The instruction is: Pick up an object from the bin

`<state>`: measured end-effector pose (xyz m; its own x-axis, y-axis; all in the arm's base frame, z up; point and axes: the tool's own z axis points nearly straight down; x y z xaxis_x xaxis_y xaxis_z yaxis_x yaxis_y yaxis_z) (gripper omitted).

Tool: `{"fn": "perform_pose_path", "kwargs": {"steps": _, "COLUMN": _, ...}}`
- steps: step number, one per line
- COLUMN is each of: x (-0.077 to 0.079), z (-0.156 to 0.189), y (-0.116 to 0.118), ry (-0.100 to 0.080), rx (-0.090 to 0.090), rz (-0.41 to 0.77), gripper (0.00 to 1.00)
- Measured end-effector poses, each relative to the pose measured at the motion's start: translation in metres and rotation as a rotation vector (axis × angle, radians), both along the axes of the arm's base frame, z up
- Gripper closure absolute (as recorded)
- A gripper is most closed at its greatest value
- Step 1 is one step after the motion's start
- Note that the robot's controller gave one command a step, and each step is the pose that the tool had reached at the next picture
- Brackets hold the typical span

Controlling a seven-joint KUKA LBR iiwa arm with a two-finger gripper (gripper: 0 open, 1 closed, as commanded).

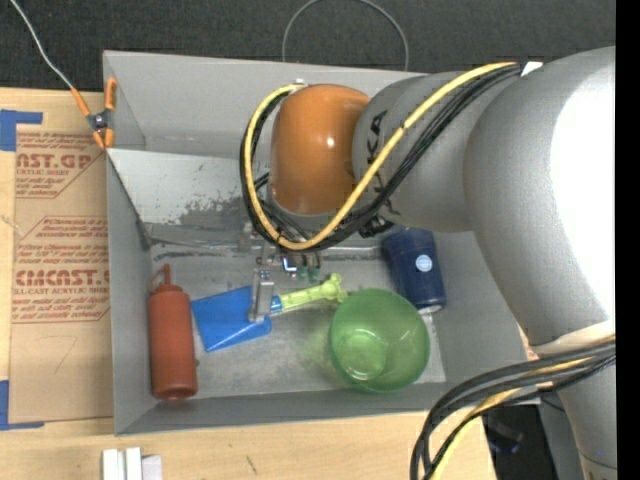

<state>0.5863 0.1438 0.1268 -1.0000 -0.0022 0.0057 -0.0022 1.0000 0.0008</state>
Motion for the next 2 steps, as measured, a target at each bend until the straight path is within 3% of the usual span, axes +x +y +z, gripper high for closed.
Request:
{"fn": "perform_pose_path", "kwargs": {"steps": 1, "x": 0.002, "z": 0.005, "y": -0.001, "ry": -0.007, "rx": 0.001, "rz": -0.002, "gripper": 0.00}}
{"fn": "perform_pose_path", "kwargs": {"steps": 2, "x": -0.012, "z": -0.060, "y": -0.109, "ry": 0.003, "rx": -0.003, "rz": 0.089, "gripper": 0.00}}
